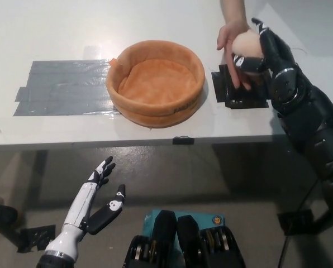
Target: A person hands a emotional support dumpling to the robot which it grabs with its right hand and places in the soft place kept infront of it in the centre of the desk
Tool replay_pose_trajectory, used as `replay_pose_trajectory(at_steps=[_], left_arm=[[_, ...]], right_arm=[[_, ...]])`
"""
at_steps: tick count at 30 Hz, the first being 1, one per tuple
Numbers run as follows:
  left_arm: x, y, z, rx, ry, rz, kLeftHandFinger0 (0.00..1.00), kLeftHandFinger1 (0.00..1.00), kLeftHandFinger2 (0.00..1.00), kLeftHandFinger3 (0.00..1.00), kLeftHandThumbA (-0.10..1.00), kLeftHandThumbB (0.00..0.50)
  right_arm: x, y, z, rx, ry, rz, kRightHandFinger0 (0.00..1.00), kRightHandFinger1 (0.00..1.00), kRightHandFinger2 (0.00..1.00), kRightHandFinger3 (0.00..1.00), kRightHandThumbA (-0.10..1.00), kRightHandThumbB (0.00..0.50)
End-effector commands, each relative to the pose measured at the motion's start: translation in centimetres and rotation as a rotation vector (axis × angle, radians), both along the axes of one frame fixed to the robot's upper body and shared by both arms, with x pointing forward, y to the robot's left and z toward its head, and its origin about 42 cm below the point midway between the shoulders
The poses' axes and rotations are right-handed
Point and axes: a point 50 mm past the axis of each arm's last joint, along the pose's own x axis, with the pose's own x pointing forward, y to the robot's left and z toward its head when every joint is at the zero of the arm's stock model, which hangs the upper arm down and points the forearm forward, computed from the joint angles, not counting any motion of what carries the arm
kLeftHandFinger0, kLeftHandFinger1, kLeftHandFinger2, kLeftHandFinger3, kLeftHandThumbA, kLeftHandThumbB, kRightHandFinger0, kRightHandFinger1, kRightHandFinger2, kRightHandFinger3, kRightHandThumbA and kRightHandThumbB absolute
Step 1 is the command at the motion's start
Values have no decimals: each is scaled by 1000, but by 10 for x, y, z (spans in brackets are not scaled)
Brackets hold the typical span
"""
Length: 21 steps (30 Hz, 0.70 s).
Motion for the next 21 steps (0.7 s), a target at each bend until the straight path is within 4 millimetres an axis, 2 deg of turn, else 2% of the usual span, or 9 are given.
replay_pose_trajectory(at_steps=[1,6,7,8,9,11,12,15,21], left_arm=[[3,-2,10,-13,-48,-13,1000,1000,1000,1000,480,0],[2,-1,10,-20,-48,-10,1000,1000,1000,1000,482,0],[3,-1,10,-20,-49,-11,1000,1000,1000,1000,480,0],[3,-2,10,-10,-53,-14,1000,1000,1000,1000,467,0],[2,-2,9,-9,-49,-15,1000,1000,1000,1000,466,0],[1,-2,9,-8,-47,-14,1000,1000,1000,1000,466,0],[1,-2,9,-6,-45,-13,1000,1000,1000,1000,466,0],[1,-2,10,-8,-32,-1,1000,1000,1000,1000,511,0],[1,-3,11,-13,-45,-4,1000,1000,1000,1000,493,0]], right_arm=[[4,20,61,36,-314,46,20,551,916,996,-100,162],[-3,42,101,88,-425,104,0,526,907,975,-100,148],[-6,48,110,103,-459,133,1,501,898,880,-100,185],[-11,56,118,110,-483,156,187,607,872,797,-100,237],[-15,63,124,102,-512,180,551,771,788,565,-100,275],[-24,79,131,105,-562,222,88,317,403,436,-100,191],[-29,88,133,115,-574,243,18,257,490,509,-100,189],[-43,119,136,97,-602,283,0,260,754,793,-100,203],[-46,168,120,90,-542,366,0,322,823,829,-100,188]])
